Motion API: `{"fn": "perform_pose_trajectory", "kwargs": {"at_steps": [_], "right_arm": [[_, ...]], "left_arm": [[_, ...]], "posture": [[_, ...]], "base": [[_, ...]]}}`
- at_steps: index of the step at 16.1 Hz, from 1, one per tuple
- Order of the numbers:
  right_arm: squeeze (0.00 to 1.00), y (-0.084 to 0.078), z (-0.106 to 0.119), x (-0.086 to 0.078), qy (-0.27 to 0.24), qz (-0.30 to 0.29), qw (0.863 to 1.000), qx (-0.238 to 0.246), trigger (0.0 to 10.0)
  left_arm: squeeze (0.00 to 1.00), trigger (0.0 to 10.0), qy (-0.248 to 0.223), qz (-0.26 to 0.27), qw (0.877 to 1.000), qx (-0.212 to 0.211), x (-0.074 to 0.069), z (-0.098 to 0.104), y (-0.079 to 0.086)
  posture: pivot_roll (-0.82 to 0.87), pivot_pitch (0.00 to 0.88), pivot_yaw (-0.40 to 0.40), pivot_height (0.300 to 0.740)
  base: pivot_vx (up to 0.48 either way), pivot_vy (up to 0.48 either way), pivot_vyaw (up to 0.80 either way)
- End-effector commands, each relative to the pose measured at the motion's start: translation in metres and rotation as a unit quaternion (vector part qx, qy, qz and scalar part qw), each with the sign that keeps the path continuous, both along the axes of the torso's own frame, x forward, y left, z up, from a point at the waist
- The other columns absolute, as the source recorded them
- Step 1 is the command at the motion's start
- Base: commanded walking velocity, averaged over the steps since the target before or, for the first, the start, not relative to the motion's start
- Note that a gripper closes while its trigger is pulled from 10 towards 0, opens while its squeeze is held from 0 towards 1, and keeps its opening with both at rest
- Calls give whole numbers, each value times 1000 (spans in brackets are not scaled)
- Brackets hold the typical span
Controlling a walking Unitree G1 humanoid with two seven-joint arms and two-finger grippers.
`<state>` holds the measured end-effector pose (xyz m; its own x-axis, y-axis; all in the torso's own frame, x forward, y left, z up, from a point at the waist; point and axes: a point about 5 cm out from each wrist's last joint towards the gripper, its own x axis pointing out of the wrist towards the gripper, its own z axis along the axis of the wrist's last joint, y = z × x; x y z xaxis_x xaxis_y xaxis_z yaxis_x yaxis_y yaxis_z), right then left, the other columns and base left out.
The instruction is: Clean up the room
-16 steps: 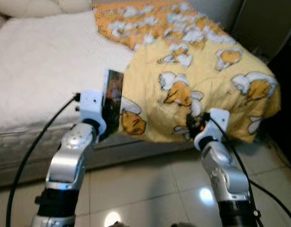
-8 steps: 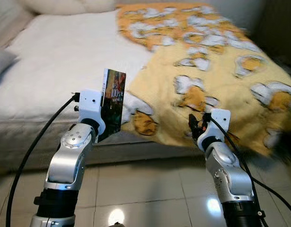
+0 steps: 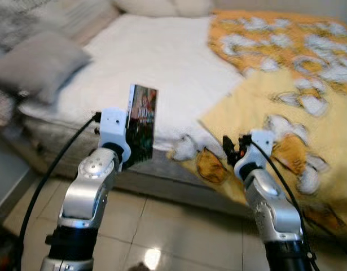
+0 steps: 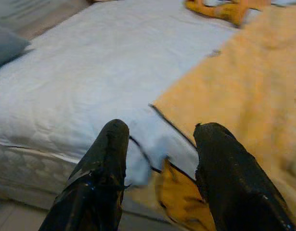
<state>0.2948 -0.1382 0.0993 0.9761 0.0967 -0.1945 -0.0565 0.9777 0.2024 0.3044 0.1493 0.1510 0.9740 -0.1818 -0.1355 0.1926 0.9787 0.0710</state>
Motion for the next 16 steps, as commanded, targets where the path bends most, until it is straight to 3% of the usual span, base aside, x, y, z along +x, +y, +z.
{"fn": "perform_pose_trajectory", "kwargs": {"at_steps": [1,12,16], "right_arm": [[0,4,1,0,-2,6,1000,8,10000],[0,3,2,5,-4,-9,1000,6,10000],[0,1,2,6,-6,-10,1000,1,10000]], "left_arm": [[0,10000,-23,10,1000,7,1,10,6],[0,10000,-24,7,1000,10,0,7,8],[0,10000,-21,9,1000,14,-2,3,13]], "posture": [[33,0,34,740],[30,0,32,740],[25,0,27,740]], "base": [[326,0,0],[300,0,0],[287,0,-752]]}}
